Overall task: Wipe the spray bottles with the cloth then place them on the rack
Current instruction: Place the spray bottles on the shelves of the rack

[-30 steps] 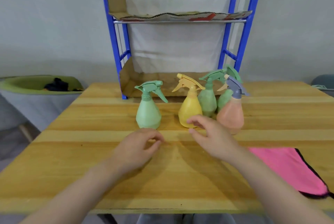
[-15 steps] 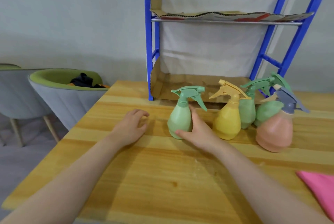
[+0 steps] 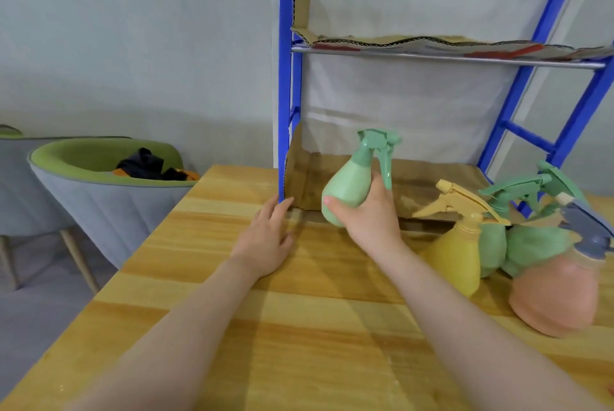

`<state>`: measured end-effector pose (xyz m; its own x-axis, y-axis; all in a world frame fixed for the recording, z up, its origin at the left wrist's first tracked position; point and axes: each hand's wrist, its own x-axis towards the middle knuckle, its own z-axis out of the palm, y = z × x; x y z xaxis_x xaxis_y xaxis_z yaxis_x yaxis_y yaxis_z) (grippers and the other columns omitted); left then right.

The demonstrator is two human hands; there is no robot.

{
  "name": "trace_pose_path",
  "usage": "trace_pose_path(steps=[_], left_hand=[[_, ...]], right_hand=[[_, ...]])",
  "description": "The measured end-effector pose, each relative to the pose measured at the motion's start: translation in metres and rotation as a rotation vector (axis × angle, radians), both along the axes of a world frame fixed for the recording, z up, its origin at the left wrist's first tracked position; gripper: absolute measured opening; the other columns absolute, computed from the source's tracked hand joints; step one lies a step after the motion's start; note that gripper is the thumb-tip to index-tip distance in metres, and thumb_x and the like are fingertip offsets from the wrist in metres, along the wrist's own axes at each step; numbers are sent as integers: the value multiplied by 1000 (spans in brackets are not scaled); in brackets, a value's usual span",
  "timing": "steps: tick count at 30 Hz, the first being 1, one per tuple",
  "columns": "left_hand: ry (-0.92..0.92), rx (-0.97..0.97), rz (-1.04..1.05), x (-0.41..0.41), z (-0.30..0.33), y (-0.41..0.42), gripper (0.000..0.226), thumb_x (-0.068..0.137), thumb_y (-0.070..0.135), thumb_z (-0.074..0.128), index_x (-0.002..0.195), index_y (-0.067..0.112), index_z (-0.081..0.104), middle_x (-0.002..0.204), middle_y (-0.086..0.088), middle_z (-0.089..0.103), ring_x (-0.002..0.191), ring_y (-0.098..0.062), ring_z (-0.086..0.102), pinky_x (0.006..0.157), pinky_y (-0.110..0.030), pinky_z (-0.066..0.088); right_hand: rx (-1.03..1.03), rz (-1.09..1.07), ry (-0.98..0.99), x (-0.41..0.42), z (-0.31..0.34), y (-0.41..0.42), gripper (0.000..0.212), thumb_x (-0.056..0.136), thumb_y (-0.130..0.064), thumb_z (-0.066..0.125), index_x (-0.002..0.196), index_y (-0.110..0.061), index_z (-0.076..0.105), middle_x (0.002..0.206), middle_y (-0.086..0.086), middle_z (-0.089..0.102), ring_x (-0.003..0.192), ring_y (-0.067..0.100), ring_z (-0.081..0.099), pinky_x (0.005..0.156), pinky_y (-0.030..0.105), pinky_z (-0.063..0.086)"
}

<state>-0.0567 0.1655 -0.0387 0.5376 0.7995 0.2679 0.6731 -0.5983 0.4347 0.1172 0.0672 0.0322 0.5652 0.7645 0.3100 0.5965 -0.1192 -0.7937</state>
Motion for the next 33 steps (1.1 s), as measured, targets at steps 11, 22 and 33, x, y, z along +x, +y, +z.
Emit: trace_pose_path(steps=[11,22,33], left_hand=[[0,34,5,5,-4,2,69,93,27,48,154,31,13,157,4,25,136,-21,38,101,-39,47],[1,76,13,7,-7,3,70,93,27,46,154,30,11,159,6,22,134,-20,40,99,-37,47],[-7,93,1,8,-7,1,70,91,24,48,153,27,16,156,7,28,128,-20,45,96,-36,47]], right_hand=[[8,-194,-128,-1,-10,99,90,68,-55,82,128,-3,41,128,11,48,118,33,50,92,38,44],[145,-151,-66,-4,-19,147,74,91,-42,65,145,-6,31,132,20,45,119,40,47,97,46,42],[48,116,-43,27,-17,161,74,94,-39,62,148,-5,25,142,17,36,128,31,44,96,26,33]])
